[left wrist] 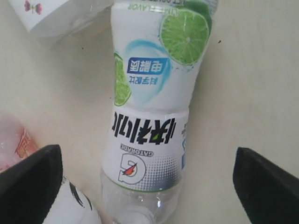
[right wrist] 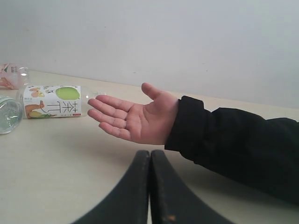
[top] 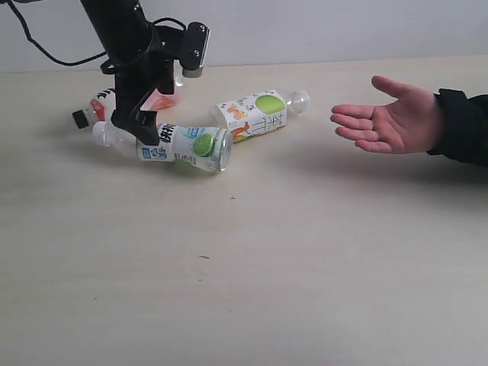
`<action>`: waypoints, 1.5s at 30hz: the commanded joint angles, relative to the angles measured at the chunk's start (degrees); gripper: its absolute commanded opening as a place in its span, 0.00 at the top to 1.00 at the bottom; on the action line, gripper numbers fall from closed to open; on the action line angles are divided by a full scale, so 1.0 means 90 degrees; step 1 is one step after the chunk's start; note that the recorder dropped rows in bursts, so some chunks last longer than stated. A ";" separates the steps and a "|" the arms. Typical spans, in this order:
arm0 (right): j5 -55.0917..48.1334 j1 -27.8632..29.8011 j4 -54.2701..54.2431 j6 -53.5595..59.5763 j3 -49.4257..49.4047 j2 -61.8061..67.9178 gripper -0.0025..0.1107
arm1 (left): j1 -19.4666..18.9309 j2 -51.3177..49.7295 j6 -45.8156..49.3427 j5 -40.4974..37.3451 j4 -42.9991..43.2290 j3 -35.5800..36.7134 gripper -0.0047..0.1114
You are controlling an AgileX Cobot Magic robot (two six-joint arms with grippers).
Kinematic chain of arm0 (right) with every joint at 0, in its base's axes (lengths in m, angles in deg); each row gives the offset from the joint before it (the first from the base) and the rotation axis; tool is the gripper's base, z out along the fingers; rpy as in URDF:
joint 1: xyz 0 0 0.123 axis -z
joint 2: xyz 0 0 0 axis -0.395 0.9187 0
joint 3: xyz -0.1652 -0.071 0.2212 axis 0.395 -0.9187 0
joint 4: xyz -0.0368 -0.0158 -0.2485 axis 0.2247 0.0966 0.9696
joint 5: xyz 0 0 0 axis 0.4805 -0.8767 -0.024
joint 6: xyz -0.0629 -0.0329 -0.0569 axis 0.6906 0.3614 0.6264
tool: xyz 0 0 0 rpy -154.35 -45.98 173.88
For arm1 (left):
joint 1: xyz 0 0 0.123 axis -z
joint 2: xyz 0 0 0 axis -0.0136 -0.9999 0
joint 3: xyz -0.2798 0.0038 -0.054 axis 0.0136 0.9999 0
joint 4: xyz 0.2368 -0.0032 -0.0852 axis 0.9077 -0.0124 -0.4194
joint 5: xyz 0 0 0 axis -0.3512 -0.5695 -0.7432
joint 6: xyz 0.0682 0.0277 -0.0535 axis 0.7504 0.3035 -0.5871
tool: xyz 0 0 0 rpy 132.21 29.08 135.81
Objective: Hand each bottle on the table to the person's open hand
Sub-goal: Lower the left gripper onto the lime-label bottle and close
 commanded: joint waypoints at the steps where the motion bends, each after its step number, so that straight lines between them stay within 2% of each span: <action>1: 0.0083 0.0022 0.0006 0.0037 -0.0029 -0.0037 0.98 | 0.0003 -0.0164 -0.0161 0.0087 -0.0130 -0.0034 0.15; 26: 0.0083 0.0022 0.0006 0.0037 -0.0029 -0.0037 0.98 | 0.0003 -0.0873 -0.0174 0.0855 -0.0106 -0.0034 0.15; 28: 0.0083 0.0022 0.0006 0.0037 -0.0029 -0.0037 0.98 | 0.0003 -0.0921 -0.0174 0.0720 -0.0106 -0.0034 0.26; 30: 0.0083 0.0022 0.0006 0.0037 -0.0029 -0.0037 0.98 | 0.0003 -0.0949 -0.0174 0.0510 -0.0106 -0.0034 0.46; 31: 0.0083 0.0022 0.0006 0.0037 -0.0029 -0.0037 0.98 | 0.0003 -0.0949 -0.0174 0.0430 -0.0106 -0.0034 0.60; 32: 0.0083 0.0022 0.0006 0.0037 -0.0029 -0.0037 0.98 | 0.0003 -0.0949 -0.0174 0.0373 -0.0106 -0.0034 0.68; 33: 0.0083 0.0022 0.0006 0.0037 -0.0029 -0.0037 0.98 | 0.0003 -0.0949 -0.0174 0.0252 -0.0106 -0.0034 0.83; 35: 0.0083 0.0022 0.0006 0.0037 -0.0029 -0.0037 0.98 | 0.0003 -0.0949 -0.0188 0.0143 -0.0106 -0.0034 0.96; 45: 0.0083 0.0022 0.0006 0.0037 -0.0029 -0.0037 0.98 | 0.0003 -0.0808 -0.0621 -0.0031 -0.0106 -0.0034 0.96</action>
